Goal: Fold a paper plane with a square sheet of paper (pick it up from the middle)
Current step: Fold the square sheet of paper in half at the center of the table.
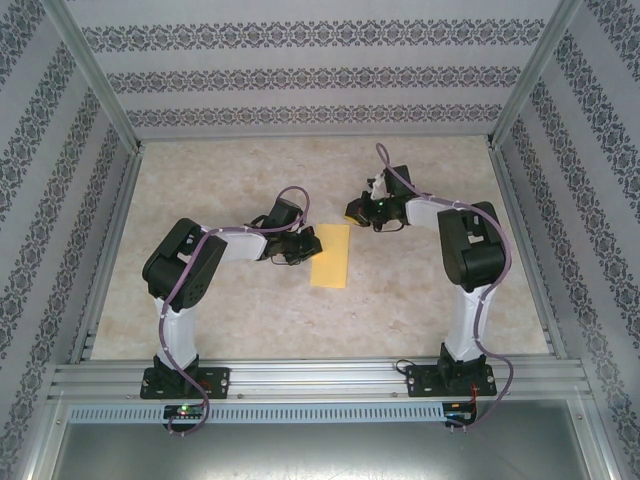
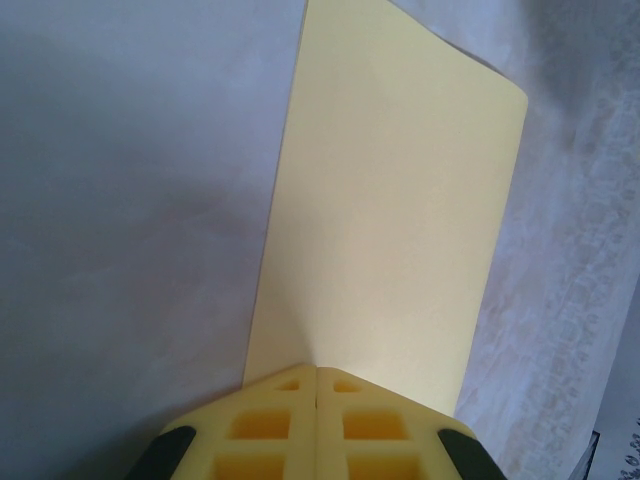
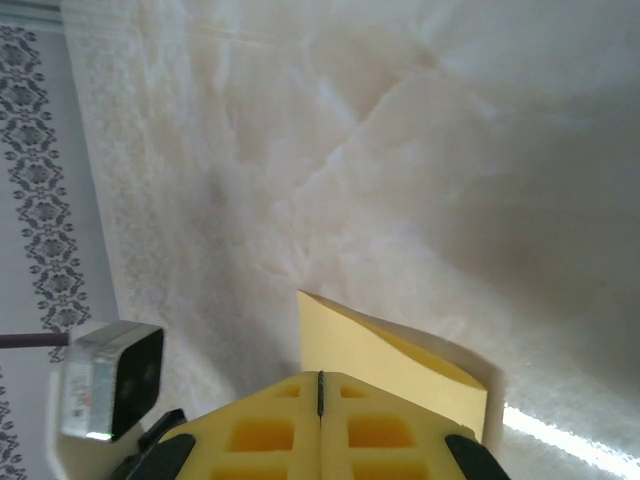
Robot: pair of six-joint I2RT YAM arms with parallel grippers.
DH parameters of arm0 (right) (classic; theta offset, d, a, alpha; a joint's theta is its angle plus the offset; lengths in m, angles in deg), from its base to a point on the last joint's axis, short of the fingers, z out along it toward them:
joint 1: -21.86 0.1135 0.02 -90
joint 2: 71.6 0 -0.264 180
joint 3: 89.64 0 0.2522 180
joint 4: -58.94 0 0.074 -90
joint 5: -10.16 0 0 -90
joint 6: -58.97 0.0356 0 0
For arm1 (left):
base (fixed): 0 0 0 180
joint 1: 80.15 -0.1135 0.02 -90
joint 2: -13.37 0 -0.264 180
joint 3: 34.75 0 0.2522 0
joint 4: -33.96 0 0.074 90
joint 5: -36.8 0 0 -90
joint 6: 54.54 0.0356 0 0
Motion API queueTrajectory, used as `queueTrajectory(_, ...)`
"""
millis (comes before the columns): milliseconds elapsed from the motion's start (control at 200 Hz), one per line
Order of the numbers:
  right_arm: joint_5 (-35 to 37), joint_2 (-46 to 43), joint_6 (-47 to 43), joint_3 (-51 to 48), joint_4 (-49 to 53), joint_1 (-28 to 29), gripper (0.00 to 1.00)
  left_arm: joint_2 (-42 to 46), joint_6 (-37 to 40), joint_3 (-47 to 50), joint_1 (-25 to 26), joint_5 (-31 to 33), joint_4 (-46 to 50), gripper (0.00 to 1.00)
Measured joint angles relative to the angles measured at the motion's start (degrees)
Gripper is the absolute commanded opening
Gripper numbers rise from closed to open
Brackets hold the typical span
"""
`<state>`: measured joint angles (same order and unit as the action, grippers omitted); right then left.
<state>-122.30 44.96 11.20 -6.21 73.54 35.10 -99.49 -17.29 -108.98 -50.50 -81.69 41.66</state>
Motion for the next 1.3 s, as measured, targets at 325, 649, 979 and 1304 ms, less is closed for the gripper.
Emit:
queueTrajectory(325, 1.0, 3.9, -0.2, -0.5, -0.4, 0.5, 0.06, 0.0, 0.0, 0.0, 0.0, 0.0, 0.0, 0.00)
queueTrajectory(649, 1.0, -3.8, -0.2, -3.7, 1.1, 0.6, 0.07, 0.0, 0.0, 0.0, 0.0, 0.0, 0.1, 0.00)
queueTrajectory(979, 1.0, -12.2, 2.3, -16.7, -4.3, 6.0, 0.07, 0.0, 0.0, 0.0, 0.0, 0.0, 0.1, 0.00)
queueTrajectory(1304, 1.5, -11.2, 4.0, -24.1, -9.3, 7.9, 0.07, 0.0, 0.0, 0.0, 0.0, 0.0, 0.1, 0.00)
